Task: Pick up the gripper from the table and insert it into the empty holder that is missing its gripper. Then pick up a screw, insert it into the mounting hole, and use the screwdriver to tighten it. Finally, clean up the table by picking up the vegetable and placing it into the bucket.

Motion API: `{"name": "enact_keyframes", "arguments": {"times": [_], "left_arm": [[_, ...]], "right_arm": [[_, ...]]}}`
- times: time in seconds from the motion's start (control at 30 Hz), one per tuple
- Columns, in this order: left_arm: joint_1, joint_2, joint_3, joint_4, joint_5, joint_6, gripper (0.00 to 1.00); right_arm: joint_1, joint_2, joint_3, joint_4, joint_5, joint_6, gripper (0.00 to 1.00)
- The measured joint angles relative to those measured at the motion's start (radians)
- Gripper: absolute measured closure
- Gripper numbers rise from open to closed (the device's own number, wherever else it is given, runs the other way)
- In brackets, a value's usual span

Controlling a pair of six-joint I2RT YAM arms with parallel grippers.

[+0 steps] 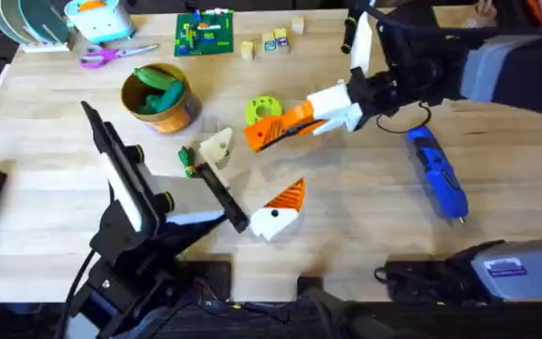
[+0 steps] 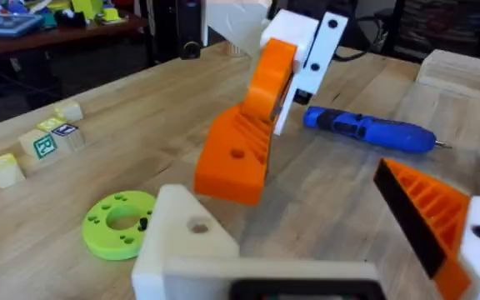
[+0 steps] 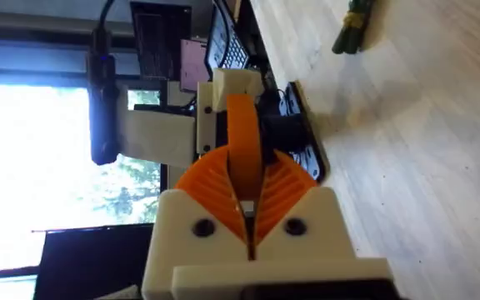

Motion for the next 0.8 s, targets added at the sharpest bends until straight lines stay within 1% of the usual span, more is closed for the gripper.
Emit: {"name": "enact_keyframes", "arguments": {"times": [0.2,0.33,0.47,0.6,0.8], "left_arm": [[0.0,0.0,0.0,0.0,-0.005,-0.005,0.009],[0.002,0.0,0.0,-0.001,-0.025,-0.008,0.009],[0.002,0.0,0.0,-0.002,-0.036,-0.015,0.009],[0.0,0.0,0.0,-0.002,-0.023,-0.019,0.009],[0.0,0.0,0.0,0.0,-0.008,-0.018,0.009]], "right_arm": [[0.053,0.043,0.0,0.151,-0.033,0.106,0.993],[0.077,0.056,0.0,0.191,-0.041,0.147,0.993],[0.093,0.088,0.0,0.197,-0.056,0.169,0.993],[0.117,0.12,0.0,0.217,-0.071,0.193,0.993],[0.135,0.124,0.0,0.291,-0.075,0.251,0.993]]}}
